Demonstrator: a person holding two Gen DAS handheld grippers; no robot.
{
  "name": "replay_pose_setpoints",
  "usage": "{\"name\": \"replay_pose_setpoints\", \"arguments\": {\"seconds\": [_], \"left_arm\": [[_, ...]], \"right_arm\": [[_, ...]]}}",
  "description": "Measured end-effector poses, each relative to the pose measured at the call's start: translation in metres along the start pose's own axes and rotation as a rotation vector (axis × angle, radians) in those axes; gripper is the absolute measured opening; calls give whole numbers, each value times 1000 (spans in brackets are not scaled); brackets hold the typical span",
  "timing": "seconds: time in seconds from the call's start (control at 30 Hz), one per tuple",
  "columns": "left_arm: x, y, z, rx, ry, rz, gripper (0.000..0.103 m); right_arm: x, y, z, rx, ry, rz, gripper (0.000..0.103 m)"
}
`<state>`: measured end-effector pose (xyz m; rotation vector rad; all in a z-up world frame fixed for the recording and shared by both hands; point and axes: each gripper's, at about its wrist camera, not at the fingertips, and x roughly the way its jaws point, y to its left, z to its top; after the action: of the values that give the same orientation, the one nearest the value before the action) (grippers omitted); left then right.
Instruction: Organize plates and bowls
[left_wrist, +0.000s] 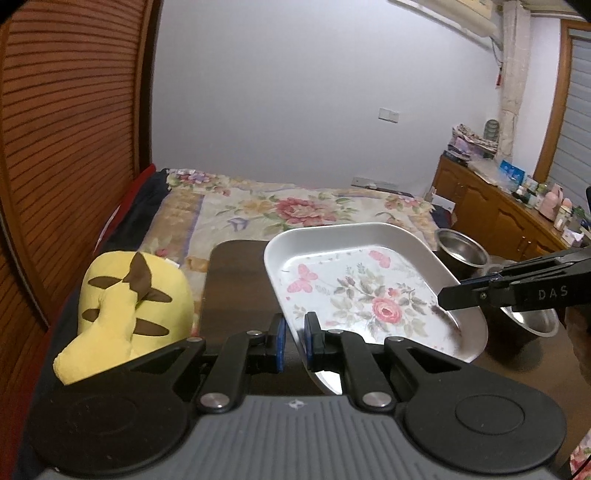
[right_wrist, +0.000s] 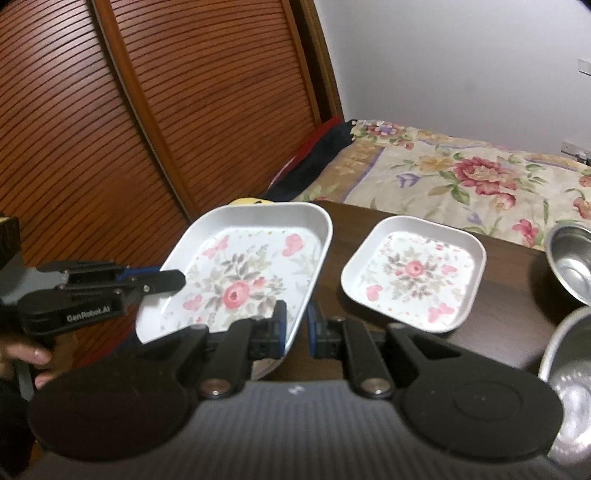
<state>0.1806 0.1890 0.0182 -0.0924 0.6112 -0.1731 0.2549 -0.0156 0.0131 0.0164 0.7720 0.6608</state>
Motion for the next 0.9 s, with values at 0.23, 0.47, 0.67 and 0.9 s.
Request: {"name": "replay_pose_setpoints", "arguments": {"seconds": [0.23,0.47,0.67,0.9], "left_arm": [[-15,-27,-6,36,-8,-18,11],[-22,-49,-14,66,-4,-35,11],[-30,-66,-20,87,-10,-49,12],[-40,-87,-30,108,-5,-61,12]], "right_arm": [[-24,-4,-16,-5,-9,-22,13],[-45,-10,-35,14,-23,-27,13],[-62,-16,-51,24,-34,-33,13],[-83,-22,-66,45,-48,-38,13]]}}
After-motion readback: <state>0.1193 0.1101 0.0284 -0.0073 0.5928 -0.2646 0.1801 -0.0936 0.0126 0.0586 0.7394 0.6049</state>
